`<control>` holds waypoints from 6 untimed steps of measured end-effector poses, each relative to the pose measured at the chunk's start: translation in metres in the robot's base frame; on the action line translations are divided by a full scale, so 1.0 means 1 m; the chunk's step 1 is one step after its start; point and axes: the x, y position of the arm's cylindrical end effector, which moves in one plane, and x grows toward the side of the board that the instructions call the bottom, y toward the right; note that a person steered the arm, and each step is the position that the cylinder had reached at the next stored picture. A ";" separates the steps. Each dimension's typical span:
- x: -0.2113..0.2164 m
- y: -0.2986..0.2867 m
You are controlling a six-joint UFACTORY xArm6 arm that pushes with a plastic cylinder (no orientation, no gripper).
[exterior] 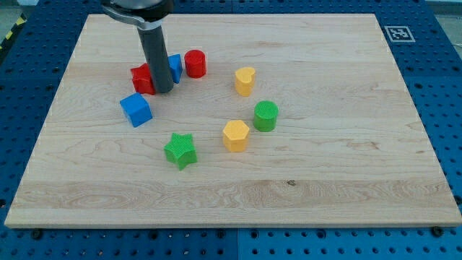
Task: Push yellow heart above green circle
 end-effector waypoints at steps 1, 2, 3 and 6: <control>-0.008 0.012; -0.013 0.026; -0.019 0.044; -0.009 0.143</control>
